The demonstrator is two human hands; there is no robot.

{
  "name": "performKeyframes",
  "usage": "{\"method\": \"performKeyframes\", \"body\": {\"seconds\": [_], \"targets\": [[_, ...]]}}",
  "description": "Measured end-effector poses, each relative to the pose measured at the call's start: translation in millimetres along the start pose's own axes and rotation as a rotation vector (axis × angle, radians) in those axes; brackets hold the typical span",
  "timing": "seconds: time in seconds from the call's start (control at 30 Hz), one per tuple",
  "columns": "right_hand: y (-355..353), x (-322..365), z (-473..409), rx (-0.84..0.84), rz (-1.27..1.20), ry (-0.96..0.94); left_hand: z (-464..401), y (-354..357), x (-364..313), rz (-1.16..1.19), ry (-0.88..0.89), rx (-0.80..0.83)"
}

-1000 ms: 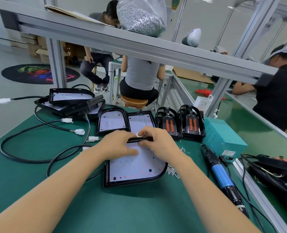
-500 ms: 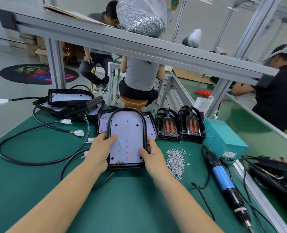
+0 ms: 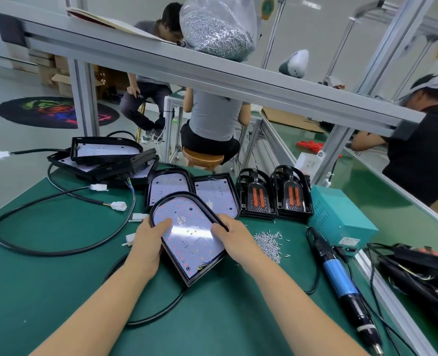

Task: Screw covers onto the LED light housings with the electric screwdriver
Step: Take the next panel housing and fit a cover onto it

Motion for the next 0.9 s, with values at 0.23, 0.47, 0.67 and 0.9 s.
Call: {"method": "performKeyframes", "body": {"seconds": [0.23,0.47,0.67,0.9], "targets": [[-31,-12,-11,-0.293,-0.095,0.13,5,-1,0,0.001,0.073,-0.04],[-82,-26,-31,-0.525,0.453,0.133,5,-2,0,0.01,0.06,-0.034],[-91,-32,-51,-0.558,0.502,0.195,5,-2,1,0.015,0.04,-0.033],[-82,-29,-73,-0.519,0.591,0.301,4,-3,2,-0.031,0.026,-0.052]]}}
Point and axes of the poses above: each hand's wrist, its own z-axis away from the middle knuckle, its own y-axis out of the palm, x = y × z, the point moved 5 cm from there along -z, towards the middle knuckle, and after that the axes turned 2 degrees about y, right-handed, at the moved point
